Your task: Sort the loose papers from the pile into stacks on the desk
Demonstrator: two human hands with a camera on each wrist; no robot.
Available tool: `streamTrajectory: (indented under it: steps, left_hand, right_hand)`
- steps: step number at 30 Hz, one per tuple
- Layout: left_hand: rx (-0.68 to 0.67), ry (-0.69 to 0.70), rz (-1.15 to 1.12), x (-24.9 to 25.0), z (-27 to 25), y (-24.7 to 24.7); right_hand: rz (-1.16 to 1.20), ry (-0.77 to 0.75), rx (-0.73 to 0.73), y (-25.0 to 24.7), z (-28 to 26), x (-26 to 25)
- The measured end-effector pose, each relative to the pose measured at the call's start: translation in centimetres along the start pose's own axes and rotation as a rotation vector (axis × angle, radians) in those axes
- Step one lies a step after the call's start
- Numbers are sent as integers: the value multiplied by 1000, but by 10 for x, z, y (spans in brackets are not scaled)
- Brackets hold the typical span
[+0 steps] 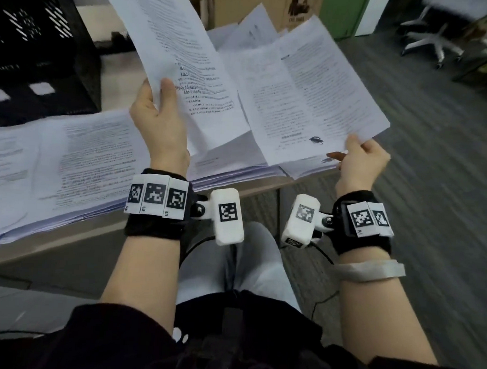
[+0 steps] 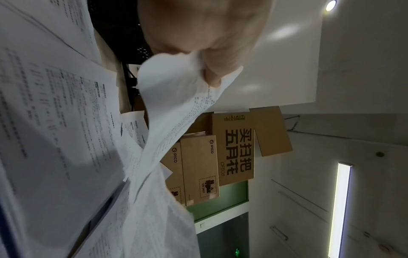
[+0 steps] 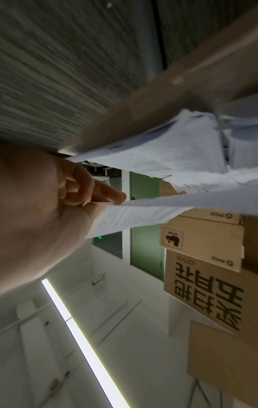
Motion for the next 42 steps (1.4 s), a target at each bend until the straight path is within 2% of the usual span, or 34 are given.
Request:
streamTrajectory:
  steps: [10,14,19,25,27,31,33,37,42]
  left_hand:
    - [-90,74,-54,11,-4,34]
    - [-108,-12,-80,1,-2,36]
    - [-166,-121,-56,-10,-8,40]
    - [-200,-188,-60,-13,-11,39]
    - [-208,-206,-85,-14,-11,38]
    - [-248,-237,-123,-12,-8,35]
    - [-260,-246,-107,-11,-8,31]
    - [-267,-230,-36,-8,-6,16]
    - [-262,-213,43,0,-5,-11]
  right_hand:
    - [-205,5,83,-33,29,14]
    - [-256,-15,74,-32,31,21]
    - [-247,-21,186,-38,28,20]
    - [-233,-119,253,-34,12,-1]
    - [-153,-109,151,-20,6,-5]
    - [18,-120,-225,28,-18,-31]
    - [91,-95,-346,47,-33,-44]
    - [183,-17,-441,65,-50,-55]
    - [88,-99,-551,82,-71,-58]
Point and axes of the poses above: each hand's wrist, its own z-axis towards the middle knuckle, its own y-axis out of the palm, x = y × z, the point moved 8 cm from there along z, towards the middle knuckle, and after that the axes turned 7 degrees about -z, right-handed, at the moved point
